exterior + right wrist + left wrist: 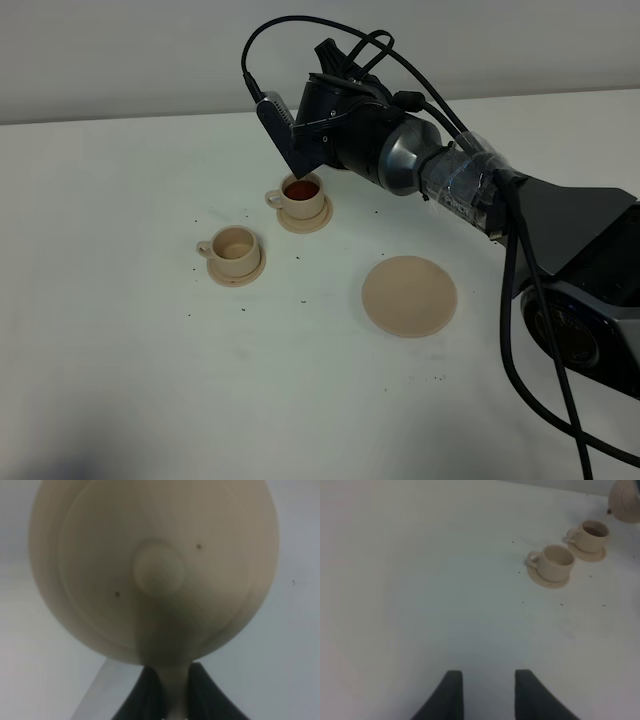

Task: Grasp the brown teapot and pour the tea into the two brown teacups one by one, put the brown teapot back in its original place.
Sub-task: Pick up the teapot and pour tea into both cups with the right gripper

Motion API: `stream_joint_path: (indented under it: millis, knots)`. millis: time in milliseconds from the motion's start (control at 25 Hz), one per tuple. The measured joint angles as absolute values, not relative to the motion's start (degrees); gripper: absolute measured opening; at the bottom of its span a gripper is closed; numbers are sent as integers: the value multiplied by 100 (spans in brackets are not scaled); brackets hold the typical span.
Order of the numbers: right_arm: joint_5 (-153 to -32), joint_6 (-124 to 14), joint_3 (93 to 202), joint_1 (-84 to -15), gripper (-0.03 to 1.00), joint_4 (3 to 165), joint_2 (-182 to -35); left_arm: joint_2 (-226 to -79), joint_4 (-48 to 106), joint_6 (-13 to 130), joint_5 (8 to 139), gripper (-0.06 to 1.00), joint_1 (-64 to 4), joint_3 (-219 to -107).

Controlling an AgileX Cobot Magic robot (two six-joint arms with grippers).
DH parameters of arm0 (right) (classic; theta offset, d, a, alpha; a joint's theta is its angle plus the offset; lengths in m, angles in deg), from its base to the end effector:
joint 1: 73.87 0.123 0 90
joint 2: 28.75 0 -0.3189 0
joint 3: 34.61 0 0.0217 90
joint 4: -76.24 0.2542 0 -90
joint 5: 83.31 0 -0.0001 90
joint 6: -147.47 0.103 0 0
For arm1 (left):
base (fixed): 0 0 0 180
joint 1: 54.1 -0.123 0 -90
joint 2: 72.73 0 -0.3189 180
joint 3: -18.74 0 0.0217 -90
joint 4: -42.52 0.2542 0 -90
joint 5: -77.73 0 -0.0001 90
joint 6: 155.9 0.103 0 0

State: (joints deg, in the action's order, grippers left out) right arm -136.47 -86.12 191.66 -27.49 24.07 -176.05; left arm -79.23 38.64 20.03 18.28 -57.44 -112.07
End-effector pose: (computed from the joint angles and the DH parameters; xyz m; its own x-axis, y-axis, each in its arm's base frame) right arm 0.4424 0.3698 0.2065 0.2943 -0.8142 0.5006 -0.5247 -0.5754 -0.6274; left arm -0.0256 -0.0075 0.2766 -0.4203 -0.1298 -0.8981 -0.0500 0.9915 -0.1199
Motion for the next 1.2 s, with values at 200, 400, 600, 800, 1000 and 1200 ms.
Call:
stream_joint_path:
  millis: [200, 400, 600, 800, 1000, 1200]
  knots:
    - [-13647, -8612, 19166, -2749, 11, 2431, -17605, -7923, 3864, 2003, 1828, 28, -5744, -11207]
    - [-13647, -8614, 19166, -2749, 11, 2431, -17605, -7923, 3864, 2003, 1828, 28, -5744, -11207]
    - [-13645, -8619, 19166, -2749, 11, 2431, -17605, -7923, 3864, 2003, 1828, 28, -5744, -11207]
    - [-13645, -8675, 19166, -2727, 11, 2431, -17605, -7923, 3864, 2003, 1828, 28, -5744, -11207]
    - [-13640, -8716, 19166, -2694, 11, 2431, -17605, -7923, 3864, 2003, 1828, 28, -5744, -11207]
    - [-13640, -8716, 19166, -2694, 11, 2426, -17605, -7923, 3864, 2003, 1828, 28, -5744, -11207]
